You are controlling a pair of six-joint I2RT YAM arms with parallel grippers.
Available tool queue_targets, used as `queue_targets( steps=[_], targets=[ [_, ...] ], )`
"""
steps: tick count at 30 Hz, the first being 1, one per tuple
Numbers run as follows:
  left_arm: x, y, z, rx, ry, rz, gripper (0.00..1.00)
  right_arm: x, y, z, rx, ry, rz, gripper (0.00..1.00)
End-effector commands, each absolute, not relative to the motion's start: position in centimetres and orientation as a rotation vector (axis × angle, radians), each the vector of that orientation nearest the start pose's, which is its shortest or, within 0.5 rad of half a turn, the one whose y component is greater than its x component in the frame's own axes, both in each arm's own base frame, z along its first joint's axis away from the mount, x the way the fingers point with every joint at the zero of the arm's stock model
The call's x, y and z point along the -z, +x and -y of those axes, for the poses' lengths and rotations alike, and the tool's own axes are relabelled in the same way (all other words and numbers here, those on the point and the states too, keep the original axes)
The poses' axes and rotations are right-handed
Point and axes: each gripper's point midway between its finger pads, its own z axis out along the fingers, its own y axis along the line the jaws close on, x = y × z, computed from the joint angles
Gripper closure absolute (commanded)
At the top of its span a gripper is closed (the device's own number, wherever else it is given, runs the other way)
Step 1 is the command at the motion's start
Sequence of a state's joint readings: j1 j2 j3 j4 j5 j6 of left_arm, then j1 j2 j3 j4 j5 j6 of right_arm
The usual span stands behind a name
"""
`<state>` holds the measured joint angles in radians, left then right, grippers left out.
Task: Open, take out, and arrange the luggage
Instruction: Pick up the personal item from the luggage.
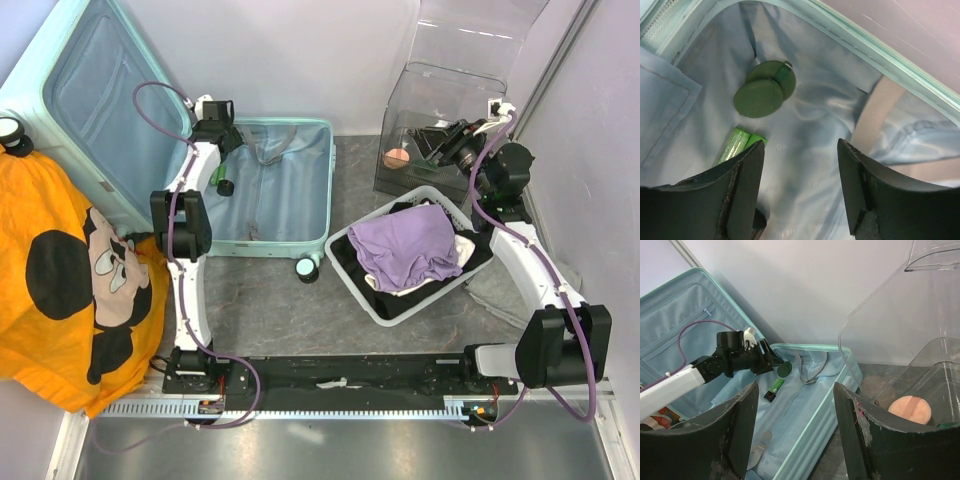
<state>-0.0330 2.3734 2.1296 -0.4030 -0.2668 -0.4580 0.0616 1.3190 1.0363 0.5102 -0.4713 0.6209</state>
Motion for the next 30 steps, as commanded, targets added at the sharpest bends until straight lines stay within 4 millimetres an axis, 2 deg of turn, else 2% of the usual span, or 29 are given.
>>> queue_targets(
  steps=[1, 5, 7, 8, 9, 11, 16, 22, 23, 30],
  targets=[
    [-12.2, 64.7, -2.3, -0.113, -0.715, -2.023, 0.39, -39.8, 40.6, -13.3, -0.923, -0.065, -1.353, 0.31],
    [-11.1, 64.9, -2.9, -0.133, -0.742, -2.022, 0.41, -40.0, 40.3, -13.4, -0.929, -0.067, -1.347, 0.31],
    [-9.7, 65.0, -3.2, -0.146, -0.751, -2.040, 0.41, -40.2, 40.2, -13.4, -0.935, -0.067, -1.342, 0.31],
    [-10.0, 65.3, -3.4, -0.141, -0.754, -2.034, 0.41, -40.4, 40.0, -13.4, -0.936, -0.070, -1.335, 0.31],
    [-8.6, 65.4, -3.4, -0.141, -0.756, -2.058, 0.41, -40.5, 39.9, -13.4, -0.939, -0.071, -1.332, 0.31],
    [-8.6, 65.6, -3.8, -0.143, -0.762, -2.056, 0.41, -40.6, 39.8, -13.5, -0.943, -0.071, -1.330, 0.31],
    [-6.8, 65.8, -4.8, -0.173, -0.783, -2.066, 0.41, -41.1, 39.4, -13.5, -0.944, -0.075, -1.318, 0.31],
    [-7.1, 66.5, -5.0, -0.163, -0.794, -2.039, 0.41, -41.1, 39.3, -13.5, -0.947, -0.077, -1.318, 0.32],
    [-7.0, 66.3, -7.0, -0.179, -0.824, -2.025, 0.41, -41.1, 39.3, -13.5, -0.949, -0.076, -1.317, 0.31],
    [-6.8, 66.9, -8.0, -0.119, -0.866, -2.007, 0.41, -41.0, 39.4, -13.6, -0.955, -0.076, -1.318, 0.31]
  ],
)
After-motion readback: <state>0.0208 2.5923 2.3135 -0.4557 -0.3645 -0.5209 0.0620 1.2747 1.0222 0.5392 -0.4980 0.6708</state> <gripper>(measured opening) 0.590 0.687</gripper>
